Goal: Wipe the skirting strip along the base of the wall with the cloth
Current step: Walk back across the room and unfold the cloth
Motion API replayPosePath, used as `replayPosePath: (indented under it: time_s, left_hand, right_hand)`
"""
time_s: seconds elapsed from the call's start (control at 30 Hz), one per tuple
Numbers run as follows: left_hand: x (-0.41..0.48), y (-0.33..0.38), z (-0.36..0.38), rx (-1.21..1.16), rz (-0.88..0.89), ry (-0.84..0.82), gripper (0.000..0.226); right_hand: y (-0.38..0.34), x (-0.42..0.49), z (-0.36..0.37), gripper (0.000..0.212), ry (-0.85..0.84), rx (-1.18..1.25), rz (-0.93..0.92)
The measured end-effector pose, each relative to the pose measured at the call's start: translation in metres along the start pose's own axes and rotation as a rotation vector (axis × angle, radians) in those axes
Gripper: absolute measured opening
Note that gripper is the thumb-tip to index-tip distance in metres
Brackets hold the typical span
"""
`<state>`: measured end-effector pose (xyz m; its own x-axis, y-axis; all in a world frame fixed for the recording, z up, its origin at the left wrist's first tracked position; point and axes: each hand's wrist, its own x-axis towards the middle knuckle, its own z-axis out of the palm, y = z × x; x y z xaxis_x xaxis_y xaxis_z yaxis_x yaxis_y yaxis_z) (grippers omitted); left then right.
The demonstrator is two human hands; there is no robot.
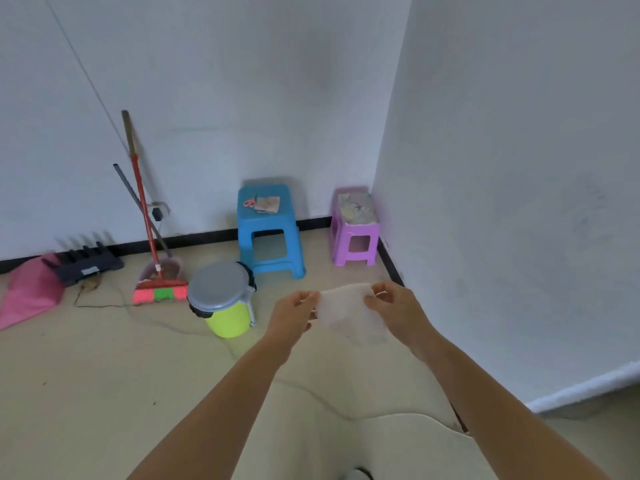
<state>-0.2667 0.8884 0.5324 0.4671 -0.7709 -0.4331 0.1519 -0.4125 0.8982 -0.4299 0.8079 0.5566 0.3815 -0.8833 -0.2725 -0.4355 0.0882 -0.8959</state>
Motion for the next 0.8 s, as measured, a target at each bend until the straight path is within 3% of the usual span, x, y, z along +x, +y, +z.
replayPosePath:
  time_s: [0.33, 0.57, 0.8]
  left_hand:
    - [0.281, 0.085, 0.085, 0.300, -0.004, 0.095, 0.016]
    - [0.420, 0.141, 0.114, 0.557, -0.028, 0.151, 0.029]
    - [0.576, 0.171, 0.138, 0.660, -0.054, 0.089, 0.030]
  right_hand:
    - [-0.026, 0.282, -0.075, 0.007, 0.057, -0.172, 0.055]
    - [-0.060, 0.457, -0.110, 0.012, 0.019, -0.286, 0.083]
    - [-0.058, 0.617, -0.116, 0.008, -0.020, -0.306, 0.168]
